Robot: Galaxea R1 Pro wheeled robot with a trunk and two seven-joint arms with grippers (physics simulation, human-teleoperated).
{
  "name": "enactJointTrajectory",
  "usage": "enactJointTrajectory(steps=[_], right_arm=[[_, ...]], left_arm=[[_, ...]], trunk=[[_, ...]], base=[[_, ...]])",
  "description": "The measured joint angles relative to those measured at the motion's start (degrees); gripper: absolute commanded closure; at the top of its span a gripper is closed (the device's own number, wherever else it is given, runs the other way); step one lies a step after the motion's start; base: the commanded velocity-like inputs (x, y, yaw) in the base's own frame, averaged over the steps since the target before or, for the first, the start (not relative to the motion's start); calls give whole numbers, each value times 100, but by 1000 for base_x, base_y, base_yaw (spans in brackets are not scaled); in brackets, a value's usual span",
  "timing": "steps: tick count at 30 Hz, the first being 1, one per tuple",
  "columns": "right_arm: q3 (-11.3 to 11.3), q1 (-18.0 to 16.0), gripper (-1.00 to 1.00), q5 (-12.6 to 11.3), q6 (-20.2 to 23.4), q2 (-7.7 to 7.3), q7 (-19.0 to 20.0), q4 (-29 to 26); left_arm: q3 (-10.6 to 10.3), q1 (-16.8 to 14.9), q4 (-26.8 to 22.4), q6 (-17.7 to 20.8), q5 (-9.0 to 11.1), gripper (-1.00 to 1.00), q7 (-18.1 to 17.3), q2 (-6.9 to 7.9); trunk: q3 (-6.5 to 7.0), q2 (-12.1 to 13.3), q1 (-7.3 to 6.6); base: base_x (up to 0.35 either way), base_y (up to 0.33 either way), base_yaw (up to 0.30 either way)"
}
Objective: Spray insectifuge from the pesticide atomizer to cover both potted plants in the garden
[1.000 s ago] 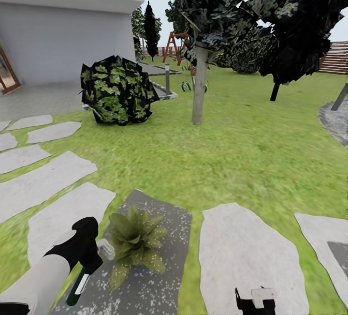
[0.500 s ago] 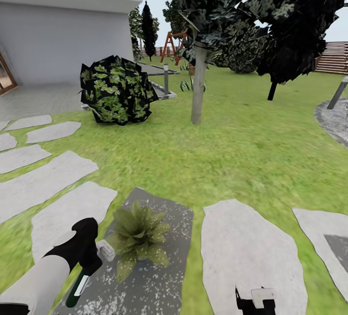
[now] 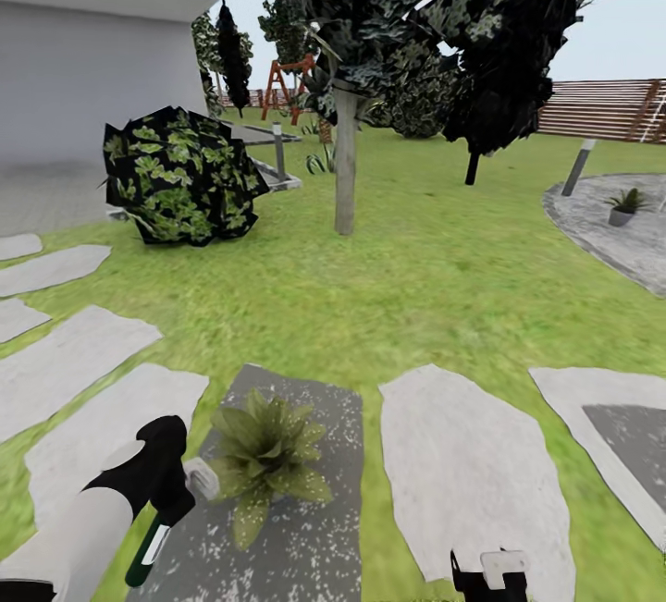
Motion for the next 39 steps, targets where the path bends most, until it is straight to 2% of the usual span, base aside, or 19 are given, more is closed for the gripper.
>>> enactJointTrajectory(steps=[11,20,28,32,39], right_arm=[[-1,0,-100,0,0,0,0,0],[1,-1,-100,0,-2,0,-2,0],[0,0,-100,0,-2,0,-2,-1],[0,-1,-100,0,0,0,0,1],[0,-1,-100,0,0,0,0,1]], left_arm=[[-18,4,28,-6,1,100,1,-14],[-15,18,45,-16,14,100,5,-39],[-10,10,43,-16,9,100,7,-32],[-8,10,13,-16,6,100,0,-29],[-17,16,64,-16,2,100,0,-30]], trunk=[[0,0,2],[0,0,0],[0,0,0],[0,0,0],[0,0,2]], base=[[-69,315,-298],[-19,26,-104],[0,7,-279],[0,221,-217],[-108,283,-12]])
